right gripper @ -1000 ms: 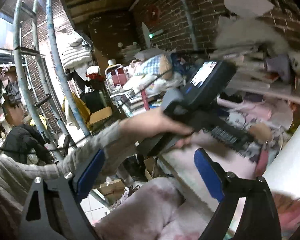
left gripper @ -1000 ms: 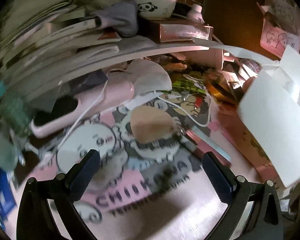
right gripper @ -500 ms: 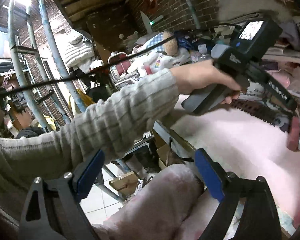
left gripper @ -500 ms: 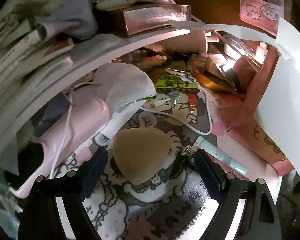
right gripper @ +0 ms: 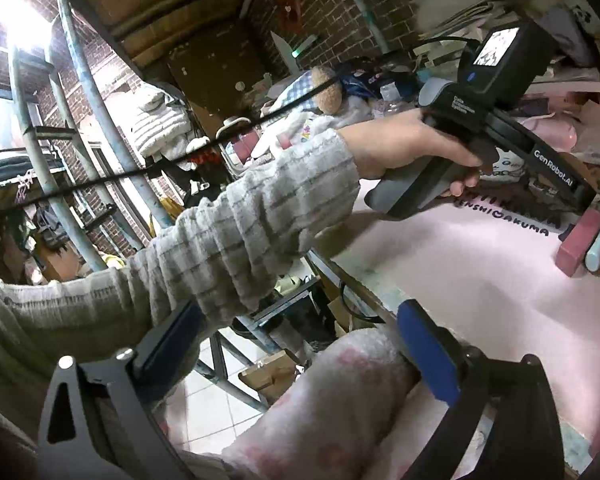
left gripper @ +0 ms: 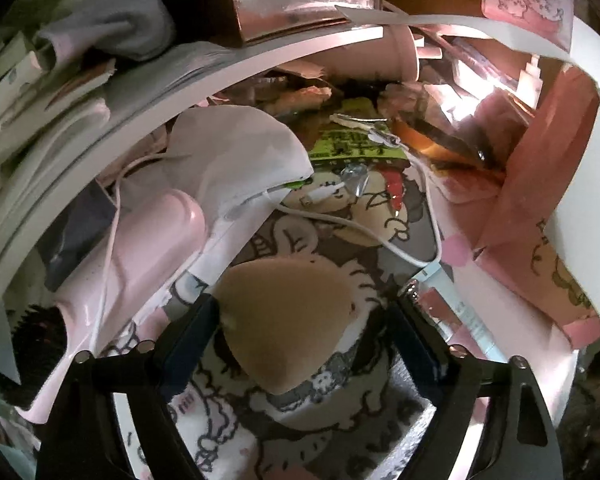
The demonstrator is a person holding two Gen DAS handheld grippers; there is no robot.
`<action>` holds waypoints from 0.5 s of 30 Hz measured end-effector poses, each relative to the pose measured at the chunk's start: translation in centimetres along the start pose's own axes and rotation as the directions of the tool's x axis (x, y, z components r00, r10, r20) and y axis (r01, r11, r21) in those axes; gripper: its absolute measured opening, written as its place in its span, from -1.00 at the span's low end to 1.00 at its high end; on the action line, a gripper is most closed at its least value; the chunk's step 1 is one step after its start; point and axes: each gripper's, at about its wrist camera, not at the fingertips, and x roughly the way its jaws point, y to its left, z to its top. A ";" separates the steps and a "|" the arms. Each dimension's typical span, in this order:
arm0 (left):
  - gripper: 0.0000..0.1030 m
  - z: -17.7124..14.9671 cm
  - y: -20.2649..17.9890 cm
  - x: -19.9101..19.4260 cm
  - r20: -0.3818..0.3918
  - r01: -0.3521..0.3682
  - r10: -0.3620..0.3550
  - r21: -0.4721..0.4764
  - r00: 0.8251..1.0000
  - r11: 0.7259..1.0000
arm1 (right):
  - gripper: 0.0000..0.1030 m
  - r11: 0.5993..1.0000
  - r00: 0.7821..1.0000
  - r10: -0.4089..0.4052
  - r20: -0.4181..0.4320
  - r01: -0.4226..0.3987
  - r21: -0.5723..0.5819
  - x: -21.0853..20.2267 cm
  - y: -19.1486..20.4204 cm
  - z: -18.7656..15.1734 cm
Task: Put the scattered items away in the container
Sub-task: 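Lower the left tool onto the beige makeup sponge and grasp it, then carry the beige sponge into the white box and open the left tool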
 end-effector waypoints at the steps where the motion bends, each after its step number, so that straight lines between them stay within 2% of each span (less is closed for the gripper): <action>1: 0.40 0.0 0.0 -0.1 0.003 -0.001 0.001 -0.001 1.000 1.000 | 0.91 1.000 1.000 -0.003 0.001 0.003 -0.001 -0.1 0.0 0.0; 2: 0.17 0.1 0.0 -0.2 0.008 0.000 0.000 -0.001 1.000 1.000 | 0.91 1.000 1.000 -0.004 0.000 0.004 -0.001 -0.1 0.0 0.0; 11: 0.12 -0.2 -0.7 -0.7 0.005 -0.024 0.024 -0.038 1.000 0.999 | 0.91 1.000 1.000 -0.005 -0.011 0.005 0.024 0.0 -0.4 -0.1; 15: 0.09 -0.4 -0.3 -2.2 0.023 -0.029 0.031 -0.093 0.999 0.995 | 0.91 1.000 1.000 -0.026 -0.010 0.026 0.014 0.1 -0.3 -0.2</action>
